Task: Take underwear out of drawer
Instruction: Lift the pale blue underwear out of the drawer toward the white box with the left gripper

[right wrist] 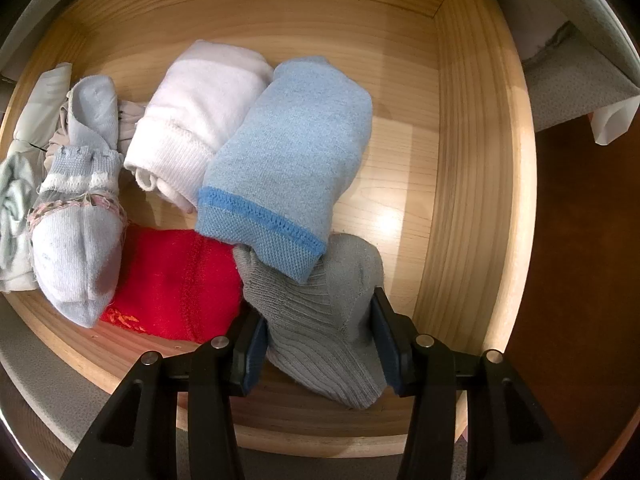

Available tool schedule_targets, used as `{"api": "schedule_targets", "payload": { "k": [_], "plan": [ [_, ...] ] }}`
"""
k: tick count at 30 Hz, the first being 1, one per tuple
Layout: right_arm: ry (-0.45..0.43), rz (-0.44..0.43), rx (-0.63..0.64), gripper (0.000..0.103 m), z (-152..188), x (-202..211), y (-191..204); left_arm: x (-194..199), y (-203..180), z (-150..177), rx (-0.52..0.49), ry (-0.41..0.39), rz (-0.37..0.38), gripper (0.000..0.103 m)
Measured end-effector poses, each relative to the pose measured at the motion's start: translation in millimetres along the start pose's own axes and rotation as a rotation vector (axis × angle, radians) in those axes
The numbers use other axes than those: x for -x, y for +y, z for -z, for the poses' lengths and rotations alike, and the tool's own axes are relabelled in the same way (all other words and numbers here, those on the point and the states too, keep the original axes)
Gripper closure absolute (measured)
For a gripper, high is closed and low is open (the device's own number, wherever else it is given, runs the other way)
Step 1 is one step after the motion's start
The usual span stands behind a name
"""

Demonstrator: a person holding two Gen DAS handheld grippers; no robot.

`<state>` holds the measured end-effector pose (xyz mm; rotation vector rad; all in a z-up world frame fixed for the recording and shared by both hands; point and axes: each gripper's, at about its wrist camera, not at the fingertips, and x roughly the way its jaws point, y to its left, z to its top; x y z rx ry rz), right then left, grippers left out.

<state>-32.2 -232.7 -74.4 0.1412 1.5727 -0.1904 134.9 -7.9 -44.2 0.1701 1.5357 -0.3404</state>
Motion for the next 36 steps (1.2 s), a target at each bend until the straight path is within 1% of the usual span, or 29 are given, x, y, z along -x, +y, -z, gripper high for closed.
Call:
{"api": "schedule_targets", "payload": {
  "k": [7,11,17,24,30,36],
  "plan": [
    [0.001,0.003,0.000,0.057,0,0,-1,26,0,5,-0.003,-0.044,-0.001,0.058],
    [0.003,0.006,-0.002,0.057,1,0,-2,42,0,8,-0.011,-0.072,-0.016,0.058],
    [0.010,0.023,-0.016,0.059,1,-1,-6,58,1,11,0.002,-0.109,-0.010,0.058],
    [0.012,0.030,-0.033,0.059,0,-6,-13,90,4,10,0.006,-0.170,0.004,0.058],
    [0.012,0.031,-0.034,0.059,0,-6,-16,132,-1,4,-0.014,-0.246,0.001,0.058],
    [0.015,0.039,-0.045,0.059,-1,-3,-21,183,-9,-12,-0.018,-0.356,0.015,0.058]
  ]
}}
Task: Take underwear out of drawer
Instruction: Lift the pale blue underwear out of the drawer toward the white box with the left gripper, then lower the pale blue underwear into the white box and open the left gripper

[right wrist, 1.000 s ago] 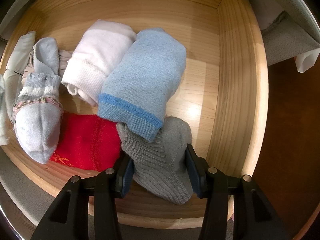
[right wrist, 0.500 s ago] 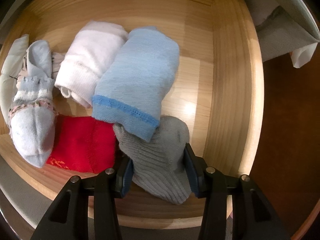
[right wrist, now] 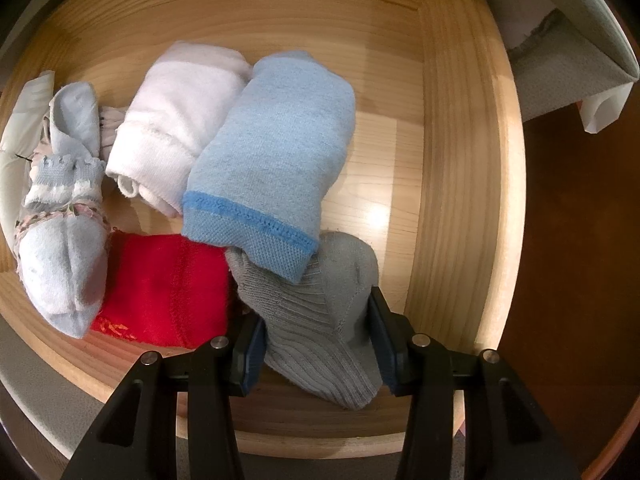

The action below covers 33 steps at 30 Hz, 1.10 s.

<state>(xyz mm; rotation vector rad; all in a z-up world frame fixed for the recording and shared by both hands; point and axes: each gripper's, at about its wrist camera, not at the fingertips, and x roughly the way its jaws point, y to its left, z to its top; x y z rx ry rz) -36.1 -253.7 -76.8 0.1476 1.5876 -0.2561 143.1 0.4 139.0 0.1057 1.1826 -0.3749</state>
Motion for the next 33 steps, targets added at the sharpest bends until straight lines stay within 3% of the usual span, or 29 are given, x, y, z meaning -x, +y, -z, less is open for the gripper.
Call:
{"api": "schedule_targets", "payload": {
  "k": [13,24,33],
  "plan": [
    [-0.002,0.001,0.000,0.059,0,2,-1,26,-40,-81,-0.042,-0.119,0.007,0.058],
    [-0.003,0.001,-0.001,0.059,1,2,-1,-29,-60,-127,-0.038,-0.090,-0.012,0.058],
    [-0.003,0.001,-0.002,0.059,1,0,1,-79,-51,-130,-0.010,-0.030,-0.071,0.056]
  ]
}}
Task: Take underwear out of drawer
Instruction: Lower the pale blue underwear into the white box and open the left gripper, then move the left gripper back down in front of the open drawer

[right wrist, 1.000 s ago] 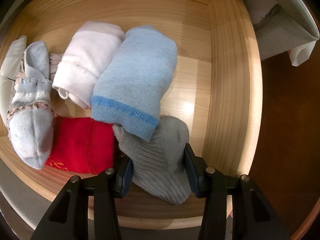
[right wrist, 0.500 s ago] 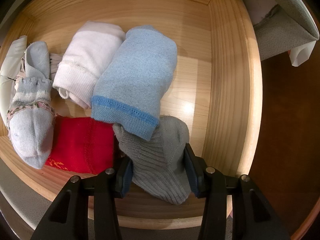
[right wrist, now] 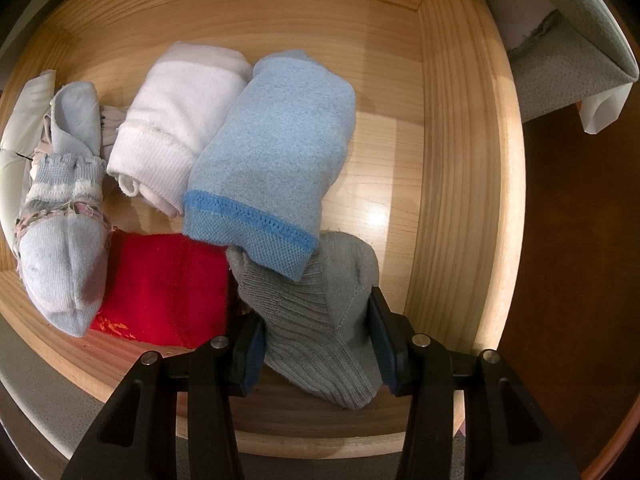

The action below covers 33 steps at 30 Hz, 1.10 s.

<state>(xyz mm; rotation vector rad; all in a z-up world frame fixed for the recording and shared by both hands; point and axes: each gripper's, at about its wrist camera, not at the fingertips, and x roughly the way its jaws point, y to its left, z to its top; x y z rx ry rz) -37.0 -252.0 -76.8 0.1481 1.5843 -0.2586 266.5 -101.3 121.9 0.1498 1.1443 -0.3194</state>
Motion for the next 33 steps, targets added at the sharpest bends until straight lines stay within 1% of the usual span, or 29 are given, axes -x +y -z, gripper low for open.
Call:
{"api": "schedule_targets", "payload": {
  "k": [4,8,11,13,18,22,27,33],
  "plan": [
    [0.001,0.001,0.000,0.059,0,0,-1,-7,5,-1,0.017,0.025,-0.017,0.052],
    [0.001,0.002,0.000,0.059,1,1,-1,-12,12,0,0.049,0.031,-0.008,0.049],
    [0.001,0.002,0.000,0.059,1,1,-2,-11,16,2,0.074,0.033,0.002,0.049],
    [0.002,0.004,-0.001,0.059,1,1,-1,-9,17,2,0.072,0.034,0.015,0.049],
    [0.004,0.006,-0.002,0.058,1,1,1,4,19,6,0.067,0.026,0.022,0.048],
    [0.004,0.006,-0.001,0.058,1,1,0,18,20,14,0.042,0.007,0.013,0.048],
    [0.004,0.006,-0.001,0.058,1,1,0,32,30,25,0.055,0.001,0.024,0.048],
    [0.006,0.010,-0.002,0.058,1,-3,4,49,51,42,0.048,-0.009,-0.011,0.048]
  ]
}}
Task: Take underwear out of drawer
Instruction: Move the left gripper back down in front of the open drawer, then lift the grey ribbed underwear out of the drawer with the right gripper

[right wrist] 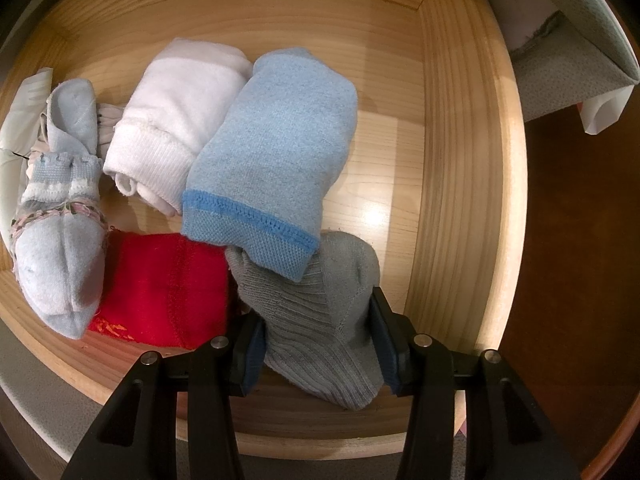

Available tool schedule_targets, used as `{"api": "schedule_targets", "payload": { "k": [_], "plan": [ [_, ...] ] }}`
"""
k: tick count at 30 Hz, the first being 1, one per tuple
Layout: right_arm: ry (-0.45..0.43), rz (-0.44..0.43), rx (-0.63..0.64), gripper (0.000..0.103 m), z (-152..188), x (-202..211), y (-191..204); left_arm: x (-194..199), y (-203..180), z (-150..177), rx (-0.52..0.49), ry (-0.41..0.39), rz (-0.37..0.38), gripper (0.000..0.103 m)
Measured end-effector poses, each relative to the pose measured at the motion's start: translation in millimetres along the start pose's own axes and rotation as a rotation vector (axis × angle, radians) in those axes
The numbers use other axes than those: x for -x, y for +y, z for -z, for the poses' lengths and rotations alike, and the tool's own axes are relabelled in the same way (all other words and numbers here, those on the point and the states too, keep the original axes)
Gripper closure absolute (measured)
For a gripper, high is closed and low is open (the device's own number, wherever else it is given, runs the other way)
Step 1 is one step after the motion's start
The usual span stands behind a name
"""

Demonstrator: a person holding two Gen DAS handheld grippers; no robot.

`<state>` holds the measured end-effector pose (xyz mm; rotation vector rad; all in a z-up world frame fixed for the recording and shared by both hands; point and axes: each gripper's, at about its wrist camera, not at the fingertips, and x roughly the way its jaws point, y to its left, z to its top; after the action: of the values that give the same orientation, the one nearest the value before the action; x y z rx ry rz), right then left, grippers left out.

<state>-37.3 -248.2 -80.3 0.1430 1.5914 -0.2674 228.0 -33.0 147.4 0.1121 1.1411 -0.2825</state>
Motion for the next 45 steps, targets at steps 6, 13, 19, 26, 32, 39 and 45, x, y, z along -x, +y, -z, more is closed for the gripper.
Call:
{"api": "schedule_targets", "payload": {
  "k": [6,13,19,26,32,39,45],
  "plan": [
    [0.004,0.006,0.001,0.058,0,-1,-1,9,26,29,0.013,0.003,-0.019,0.048],
    [0.010,0.016,0.006,0.058,0,-2,-2,-9,47,78,0.027,0.043,-0.068,0.048],
    [0.014,0.023,0.011,0.058,0,-3,-1,-46,53,128,0.051,0.089,-0.112,0.048],
    [0.020,0.030,0.019,0.057,2,-8,12,-77,49,168,0.069,0.098,-0.134,0.048],
    [0.028,0.039,0.031,0.056,1,-12,15,-99,35,189,0.062,0.104,-0.128,0.048],
    [0.037,0.041,0.032,0.055,1,-15,18,-123,21,210,0.058,0.147,-0.093,0.048],
    [0.039,0.040,0.035,0.055,1,-16,18,-131,16,218,0.060,0.148,-0.068,0.048]
  ]
}}
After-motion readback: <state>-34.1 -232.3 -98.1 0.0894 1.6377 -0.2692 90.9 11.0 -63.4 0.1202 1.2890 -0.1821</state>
